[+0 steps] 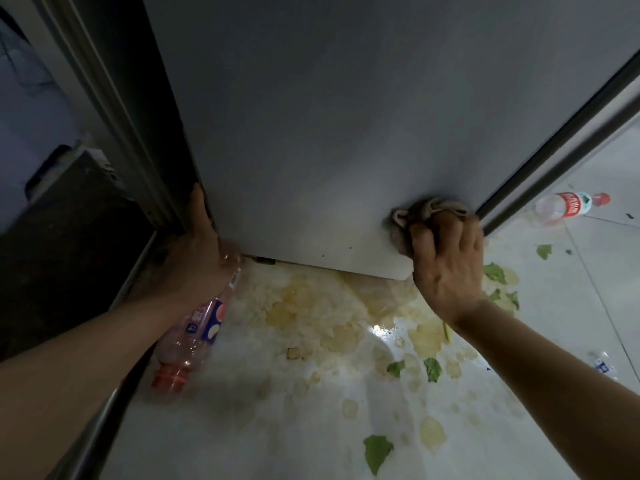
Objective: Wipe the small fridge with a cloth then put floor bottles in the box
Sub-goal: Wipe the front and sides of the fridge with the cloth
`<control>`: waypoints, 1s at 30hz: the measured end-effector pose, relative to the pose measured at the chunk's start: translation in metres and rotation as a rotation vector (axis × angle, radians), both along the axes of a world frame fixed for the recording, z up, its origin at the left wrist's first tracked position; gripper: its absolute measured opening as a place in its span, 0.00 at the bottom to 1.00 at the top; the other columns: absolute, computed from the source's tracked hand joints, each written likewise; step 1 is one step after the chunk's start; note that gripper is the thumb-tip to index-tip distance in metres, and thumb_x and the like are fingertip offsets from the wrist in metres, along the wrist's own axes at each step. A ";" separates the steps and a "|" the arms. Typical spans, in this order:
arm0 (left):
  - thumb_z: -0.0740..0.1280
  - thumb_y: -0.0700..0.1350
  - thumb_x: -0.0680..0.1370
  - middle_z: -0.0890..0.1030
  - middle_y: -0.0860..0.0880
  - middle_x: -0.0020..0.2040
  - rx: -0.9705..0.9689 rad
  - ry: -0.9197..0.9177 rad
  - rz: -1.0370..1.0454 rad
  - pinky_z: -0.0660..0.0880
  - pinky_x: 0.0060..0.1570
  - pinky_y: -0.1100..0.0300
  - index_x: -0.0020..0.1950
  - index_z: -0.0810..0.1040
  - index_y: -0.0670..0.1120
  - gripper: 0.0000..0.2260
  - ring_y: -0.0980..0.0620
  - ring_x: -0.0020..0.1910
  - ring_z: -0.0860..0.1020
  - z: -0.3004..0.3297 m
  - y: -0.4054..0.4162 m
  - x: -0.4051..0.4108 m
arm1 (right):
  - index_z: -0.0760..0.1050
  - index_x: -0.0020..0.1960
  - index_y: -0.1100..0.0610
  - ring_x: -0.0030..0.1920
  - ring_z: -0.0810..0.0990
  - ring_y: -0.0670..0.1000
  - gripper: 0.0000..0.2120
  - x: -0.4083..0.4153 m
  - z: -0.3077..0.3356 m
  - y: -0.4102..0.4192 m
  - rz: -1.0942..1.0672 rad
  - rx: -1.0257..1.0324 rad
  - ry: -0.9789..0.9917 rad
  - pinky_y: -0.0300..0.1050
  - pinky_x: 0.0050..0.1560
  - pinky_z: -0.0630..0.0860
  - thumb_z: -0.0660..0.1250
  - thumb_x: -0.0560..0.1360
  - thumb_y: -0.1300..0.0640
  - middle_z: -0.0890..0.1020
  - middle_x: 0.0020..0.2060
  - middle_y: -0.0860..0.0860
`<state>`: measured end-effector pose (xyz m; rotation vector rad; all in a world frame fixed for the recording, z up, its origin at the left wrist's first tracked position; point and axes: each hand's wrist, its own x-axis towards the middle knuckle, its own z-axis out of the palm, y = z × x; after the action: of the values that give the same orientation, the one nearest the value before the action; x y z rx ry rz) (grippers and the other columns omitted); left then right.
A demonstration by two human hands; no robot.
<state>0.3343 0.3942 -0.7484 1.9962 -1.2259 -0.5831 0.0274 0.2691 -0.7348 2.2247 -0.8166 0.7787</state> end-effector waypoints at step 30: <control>0.72 0.47 0.74 0.69 0.50 0.72 0.036 -0.033 -0.151 0.61 0.56 0.63 0.72 0.40 0.67 0.44 0.51 0.67 0.70 0.000 0.014 0.042 | 0.79 0.58 0.54 0.51 0.70 0.56 0.14 0.077 -0.024 0.020 0.204 0.116 0.393 0.51 0.48 0.66 0.67 0.74 0.60 0.78 0.56 0.53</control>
<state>0.3764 0.4081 -0.7484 1.9614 -1.4036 -0.6522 0.1044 0.2886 -0.7590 2.4816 -0.4584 0.3669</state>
